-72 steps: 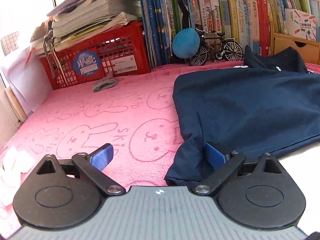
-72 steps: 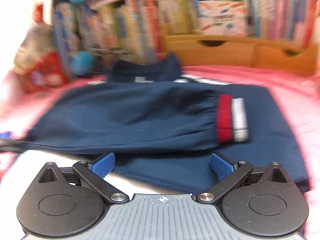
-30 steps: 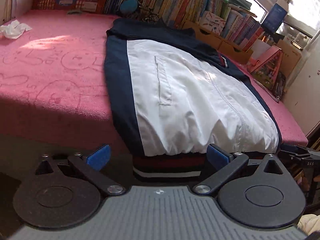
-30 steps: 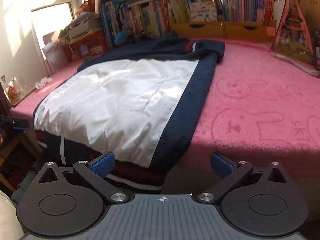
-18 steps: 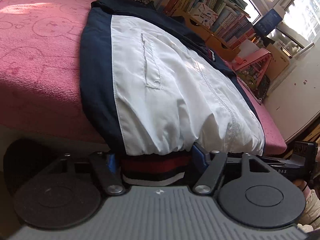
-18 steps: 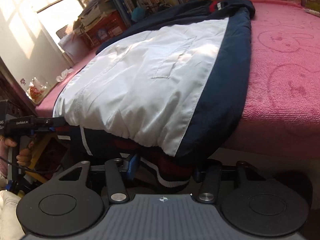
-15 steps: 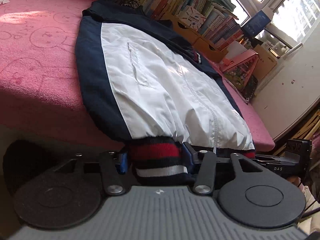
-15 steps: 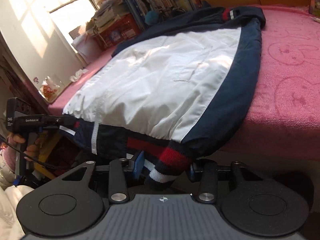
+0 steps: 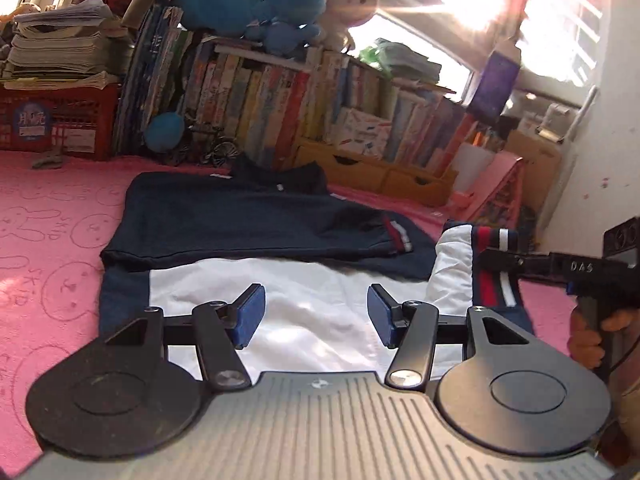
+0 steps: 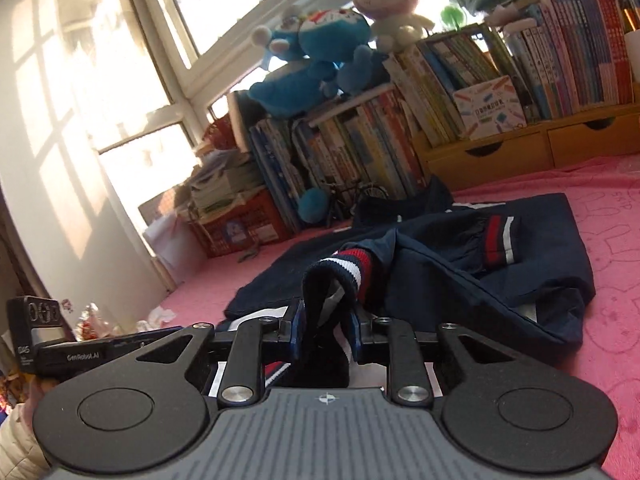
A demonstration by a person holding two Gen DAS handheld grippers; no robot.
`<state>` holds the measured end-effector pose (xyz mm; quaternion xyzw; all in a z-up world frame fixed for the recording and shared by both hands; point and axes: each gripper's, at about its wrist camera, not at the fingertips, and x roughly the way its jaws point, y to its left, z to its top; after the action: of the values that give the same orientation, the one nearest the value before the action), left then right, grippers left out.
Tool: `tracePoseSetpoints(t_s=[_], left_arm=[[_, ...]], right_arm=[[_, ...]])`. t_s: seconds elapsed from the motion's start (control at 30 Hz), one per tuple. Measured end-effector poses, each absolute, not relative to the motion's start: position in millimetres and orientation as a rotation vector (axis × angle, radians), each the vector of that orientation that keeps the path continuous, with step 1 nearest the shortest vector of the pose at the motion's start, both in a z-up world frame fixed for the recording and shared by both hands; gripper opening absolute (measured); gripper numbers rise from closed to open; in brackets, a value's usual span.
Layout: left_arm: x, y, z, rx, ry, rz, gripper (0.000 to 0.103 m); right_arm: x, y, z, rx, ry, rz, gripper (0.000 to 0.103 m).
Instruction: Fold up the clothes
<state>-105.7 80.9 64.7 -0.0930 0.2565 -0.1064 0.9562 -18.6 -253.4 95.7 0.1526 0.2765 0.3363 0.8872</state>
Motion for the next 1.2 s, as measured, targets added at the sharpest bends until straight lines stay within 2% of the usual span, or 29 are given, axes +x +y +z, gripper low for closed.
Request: tracePoseSetpoints(t_s=[0.03, 0.17, 0.2, 0.33, 0.5, 0.63, 0.73, 1.0, 1.1, 1.2], left_arm=[[-102.2, 76.5, 61.3, -0.147, 0.54, -0.176, 0.054], [-115.6, 65.0, 60.5, 0.016, 0.545, -0.115, 0.075], [-119.0, 62.7, 61.3, 0.05, 0.545, -0.112, 0.077], [-127.3, 59.8, 67.0, 0.125, 0.567, -0.082, 0.077], [-134.5, 62.0, 77.7, 0.14, 0.566, -0.065, 0.077], [-169.4, 73.1, 92.2, 0.13, 0.535, -0.158, 0.078], [-203.1, 79.2, 100.1, 0.157, 0.529, -0.243, 0.082], [-243.7, 29.1, 67.6, 0.495, 0.631, -0.487, 0.084], [-241.0, 15.9, 55.6, 0.587, 0.568, -0.503, 0.089], [-222.5, 13.2, 46.6, 0.609, 0.513, -0.37, 0.089]], right_arm=[[-2.0, -241.6, 86.2, 0.309, 0.607, 0.681, 0.025], [34.5, -201.7, 48.6, 0.238, 0.711, 0.626, 0.024], [41.6, -193.2, 40.9, 0.223, 0.731, 0.616, 0.024], [53.2, -175.5, 23.0, 0.228, 0.762, 0.601, 0.026], [44.4, -177.3, 16.7, 0.222, 0.709, 0.615, 0.026], [45.3, -185.0, 15.4, 0.27, 0.715, 0.622, 0.026], [45.2, -186.0, 14.7, 0.274, 0.715, 0.622, 0.026], [46.9, -188.2, 15.5, 0.299, 0.719, 0.627, 0.026], [47.1, -188.7, 15.4, 0.3, 0.719, 0.627, 0.026], [46.9, -189.0, 15.4, 0.3, 0.719, 0.626, 0.026]])
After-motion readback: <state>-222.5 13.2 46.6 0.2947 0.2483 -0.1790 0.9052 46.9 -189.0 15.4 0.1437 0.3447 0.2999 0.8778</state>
